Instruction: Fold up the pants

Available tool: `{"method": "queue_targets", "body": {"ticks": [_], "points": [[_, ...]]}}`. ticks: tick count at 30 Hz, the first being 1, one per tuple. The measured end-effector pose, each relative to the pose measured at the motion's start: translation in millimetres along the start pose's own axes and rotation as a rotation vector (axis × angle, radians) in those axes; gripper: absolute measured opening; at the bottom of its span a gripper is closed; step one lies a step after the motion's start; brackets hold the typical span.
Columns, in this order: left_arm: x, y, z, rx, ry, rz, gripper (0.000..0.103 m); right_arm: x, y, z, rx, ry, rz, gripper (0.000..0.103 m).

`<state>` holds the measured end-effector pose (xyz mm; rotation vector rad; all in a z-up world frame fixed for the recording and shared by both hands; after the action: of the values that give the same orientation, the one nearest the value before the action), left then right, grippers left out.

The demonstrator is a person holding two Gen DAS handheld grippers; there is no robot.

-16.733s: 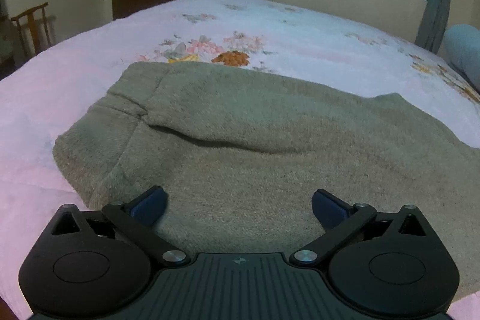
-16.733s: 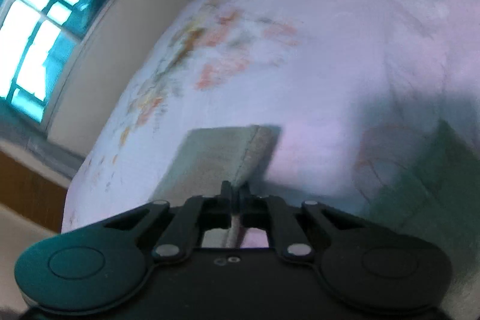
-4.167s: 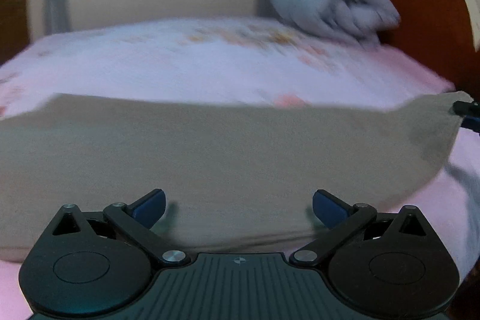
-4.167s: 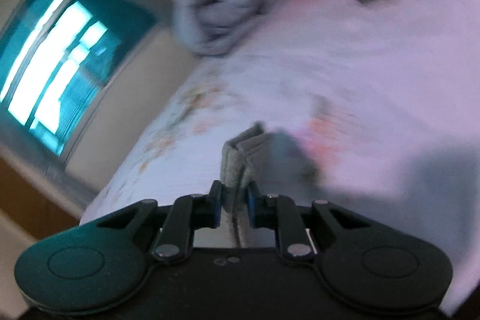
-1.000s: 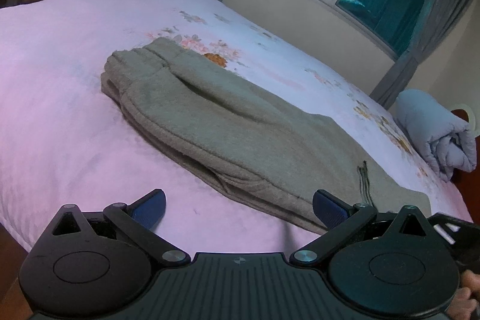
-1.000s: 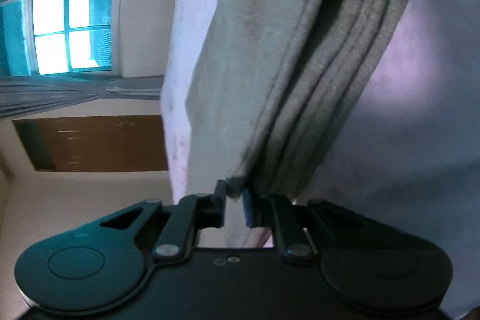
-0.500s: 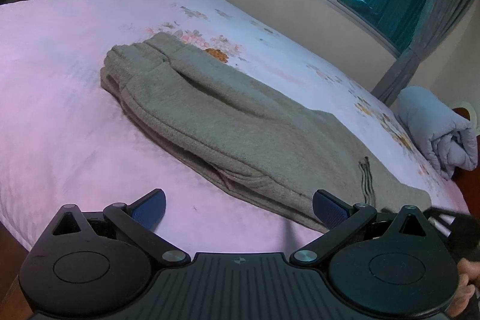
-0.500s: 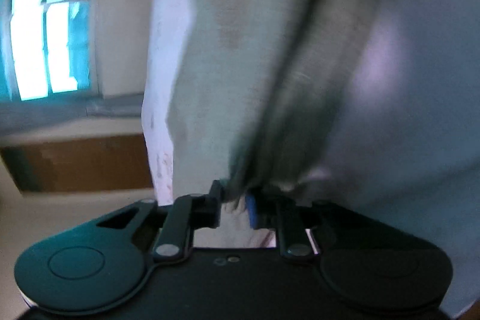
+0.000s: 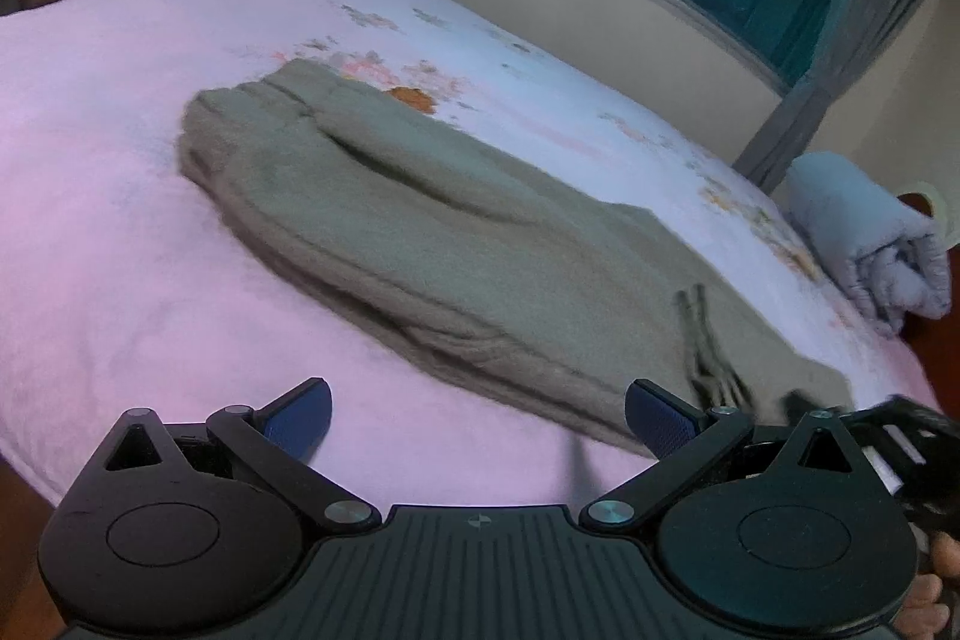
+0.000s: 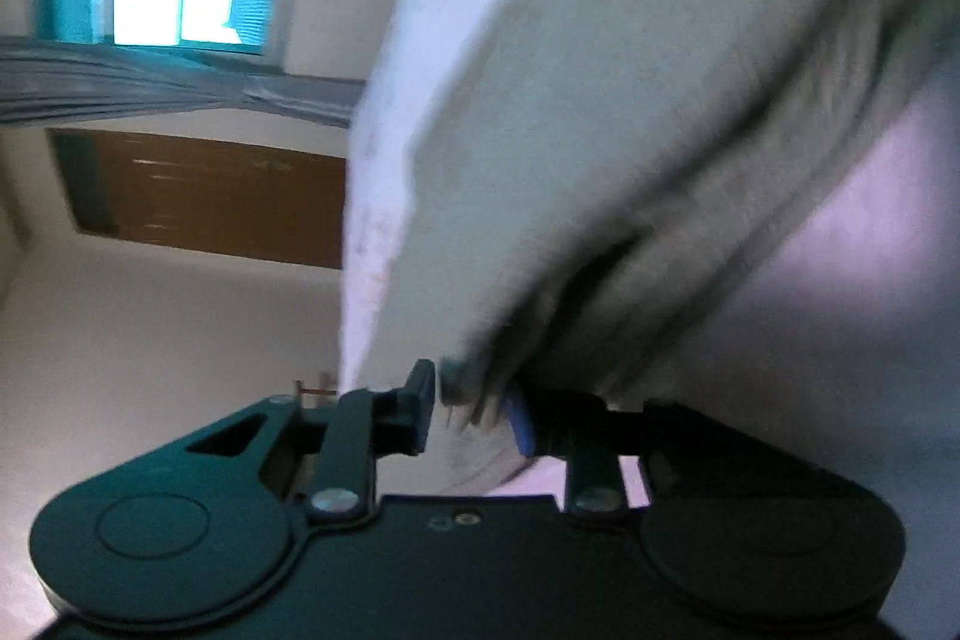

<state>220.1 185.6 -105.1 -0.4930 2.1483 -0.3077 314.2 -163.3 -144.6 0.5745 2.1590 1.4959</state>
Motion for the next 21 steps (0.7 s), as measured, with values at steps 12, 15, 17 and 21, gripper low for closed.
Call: {"method": "queue_targets", "body": {"ticks": [12,15,17,21], "points": [[0,-135,70,0.237,0.161,0.076,0.103,-66,-33,-181,0.071,-0.381,0.072,0.03],[8,-145,83,0.193,0.195,0.094,0.103,-61,-51,-191,0.099,-0.385,0.1,0.033],[9,-146,86,0.174,0.204,0.097,0.103,-62,-63,-190,0.081,-0.369,0.16,0.034],[8,-149,88,0.163,0.219,0.077,0.103,-59,-72,-186,0.025,-0.325,0.205,0.035]]}}
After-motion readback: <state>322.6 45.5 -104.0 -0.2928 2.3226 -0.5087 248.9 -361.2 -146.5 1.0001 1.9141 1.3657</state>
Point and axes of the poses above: each gripper's, at about its wrist camera, not at the fingertips, and z roughly the way its jaws point, y to its left, x to its underside, the point moved 4 cm from there along z, roughly the way its jaws point, and after that the axes turned 2 degrees about z, right-handed, at the moved point
